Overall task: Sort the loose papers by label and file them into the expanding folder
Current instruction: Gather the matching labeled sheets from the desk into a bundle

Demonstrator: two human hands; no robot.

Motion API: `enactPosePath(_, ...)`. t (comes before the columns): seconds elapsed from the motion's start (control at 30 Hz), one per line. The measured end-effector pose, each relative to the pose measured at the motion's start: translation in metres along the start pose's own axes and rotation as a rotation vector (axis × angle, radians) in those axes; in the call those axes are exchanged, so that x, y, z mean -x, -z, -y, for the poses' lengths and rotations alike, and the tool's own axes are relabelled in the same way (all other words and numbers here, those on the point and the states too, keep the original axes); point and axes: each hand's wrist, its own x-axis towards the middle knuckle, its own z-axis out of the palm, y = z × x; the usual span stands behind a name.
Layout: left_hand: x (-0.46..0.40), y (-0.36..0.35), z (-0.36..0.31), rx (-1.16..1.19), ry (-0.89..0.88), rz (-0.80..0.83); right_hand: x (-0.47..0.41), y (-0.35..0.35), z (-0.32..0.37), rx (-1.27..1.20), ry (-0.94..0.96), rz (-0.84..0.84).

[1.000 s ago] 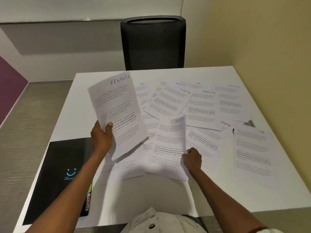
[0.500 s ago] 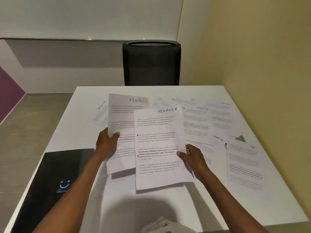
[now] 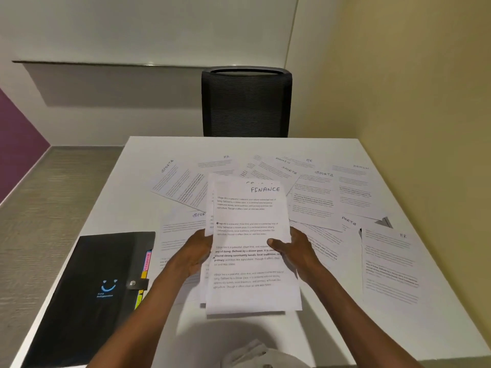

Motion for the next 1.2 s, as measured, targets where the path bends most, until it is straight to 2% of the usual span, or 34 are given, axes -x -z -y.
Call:
enactPosePath(0.1, 0.0, -0.008, -0.007, 0.196, 0.039, -0.061, 0.002, -0.007, 0.002, -0.057, 0.056, -0.098)
enactPosePath(0.3, 0.003, -0.034, -0.045, 0.089, -0.436, -0.213, -0.01, 0.0, 0.021, -0.011, 0.232, -0.28)
enactPosePath(0.37, -0.003, -0.038, -0.049, 0.058, -0.474, -0.298, -0.014, 0.009, 0.029, -0.045, 0.276, -0.301)
enactPosePath(0.5, -0.011, -0.053, -0.048, 0.05, -0.463, -0.309, -0.026, 0.026, 0.019, -0.097, 0.264, -0.28)
enactPosePath(0.67, -0.025, -0.069, -0.016, 0.005, -0.304, -0.293, -0.037, 0.034, -0.019, -0.071, 0.135, -0.166)
enactPosePath(0.77, -0.029, -0.083, -0.008, 0.0, -0.226, -0.334, -0.041, 0.033, -0.038, -0.083, 0.134, -0.12)
enactPosePath(0.87, -0.035, -0.091, -0.01, 0.007, -0.208, -0.374, -0.049, 0.037, -0.044, -0.075, 0.146, -0.119)
enactPosePath(1.0, -0.047, -0.1, -0.006, -0.041, -0.17, -0.371, -0.06, 0.038, -0.056, -0.071, 0.051, -0.084)
enactPosePath(1.2, -0.066, -0.1, -0.022, -0.013, -0.181, -0.354, -0.093, 0.05, -0.047, 0.069, 0.107, -0.122)
